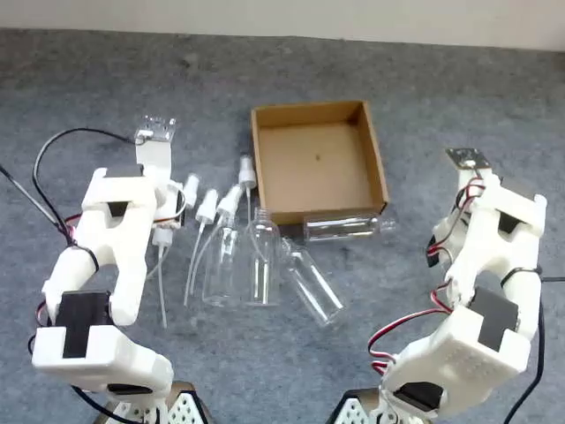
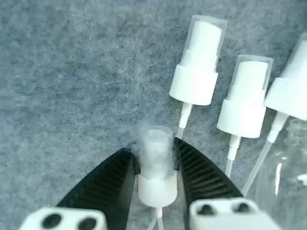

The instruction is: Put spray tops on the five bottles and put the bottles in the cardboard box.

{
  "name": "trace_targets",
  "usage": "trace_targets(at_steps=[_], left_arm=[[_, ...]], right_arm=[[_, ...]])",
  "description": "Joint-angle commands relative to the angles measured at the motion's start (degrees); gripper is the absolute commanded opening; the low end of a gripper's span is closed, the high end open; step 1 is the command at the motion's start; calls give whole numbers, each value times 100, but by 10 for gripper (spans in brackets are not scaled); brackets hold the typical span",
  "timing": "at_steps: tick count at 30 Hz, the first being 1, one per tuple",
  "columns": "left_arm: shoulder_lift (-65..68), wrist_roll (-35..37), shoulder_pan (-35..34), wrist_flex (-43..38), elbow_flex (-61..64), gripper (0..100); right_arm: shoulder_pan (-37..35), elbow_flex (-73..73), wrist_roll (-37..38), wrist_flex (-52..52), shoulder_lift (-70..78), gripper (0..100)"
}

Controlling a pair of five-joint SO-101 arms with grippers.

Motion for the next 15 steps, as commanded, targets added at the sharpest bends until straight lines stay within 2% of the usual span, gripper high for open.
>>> trace_targets(at_steps=[1,7,15], left_arm=[[-251,18,101,273,-435,24],[-1789,35,215,703,-470,24],[-3670,70,602,888,-470,24]], right_arm=[[198,-365,44,57,-92,37],[-224,-936,-642,154,-919,36],[-2070,-708,-1345,215,-2923,4]])
